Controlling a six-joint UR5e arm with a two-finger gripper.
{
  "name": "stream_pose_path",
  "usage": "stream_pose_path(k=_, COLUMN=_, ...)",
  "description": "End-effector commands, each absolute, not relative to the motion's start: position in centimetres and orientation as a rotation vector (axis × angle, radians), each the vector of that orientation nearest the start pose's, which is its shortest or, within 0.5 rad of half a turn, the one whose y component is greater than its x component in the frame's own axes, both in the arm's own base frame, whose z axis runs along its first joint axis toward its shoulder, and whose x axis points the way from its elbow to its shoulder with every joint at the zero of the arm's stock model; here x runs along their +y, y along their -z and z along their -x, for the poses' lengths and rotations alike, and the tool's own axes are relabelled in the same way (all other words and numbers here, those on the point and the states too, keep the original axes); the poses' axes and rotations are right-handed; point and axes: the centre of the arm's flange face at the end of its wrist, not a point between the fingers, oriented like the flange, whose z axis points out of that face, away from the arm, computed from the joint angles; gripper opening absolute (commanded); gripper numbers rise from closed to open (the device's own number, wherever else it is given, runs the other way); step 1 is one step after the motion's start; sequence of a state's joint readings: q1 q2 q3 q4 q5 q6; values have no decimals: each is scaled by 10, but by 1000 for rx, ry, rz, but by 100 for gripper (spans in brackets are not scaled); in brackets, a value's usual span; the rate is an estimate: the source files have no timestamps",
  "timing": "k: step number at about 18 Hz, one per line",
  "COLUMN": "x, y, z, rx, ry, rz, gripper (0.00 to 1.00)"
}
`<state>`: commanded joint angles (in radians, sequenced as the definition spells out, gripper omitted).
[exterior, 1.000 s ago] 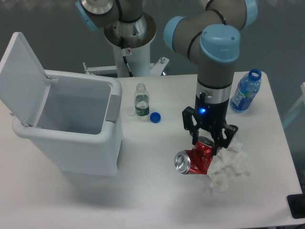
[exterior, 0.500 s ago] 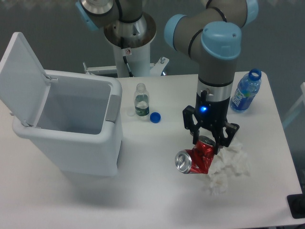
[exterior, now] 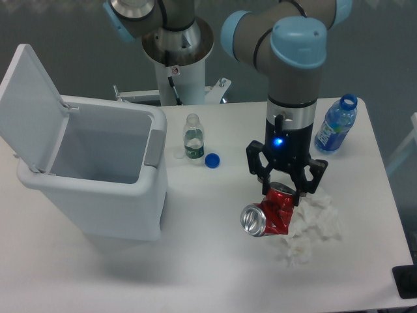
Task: Place the cans in the trash can
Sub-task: 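Carry the held red can up and over to the white trash bin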
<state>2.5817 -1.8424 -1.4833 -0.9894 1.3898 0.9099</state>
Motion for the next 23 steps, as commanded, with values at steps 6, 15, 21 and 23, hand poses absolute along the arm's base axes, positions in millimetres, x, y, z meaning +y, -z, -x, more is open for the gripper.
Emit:
stream_pose_path(k=6, x=482, y=-475, z=405, rx=-195, ry=-277, rz=2697, gripper=63)
stream_pose_path(k=15, x=479, y=-530, z=340, rx=-204, ry=-247, rz=2598, gripper=63)
stream_pose_path(k=21, x=464, y=-547, z=298, rx=-172, ry=-173, rz=2554, gripper=63)
stream_pose_path(k=23, x=458, y=-554, z=284, rx=-159, ry=-157, rz=2547, gripper=63)
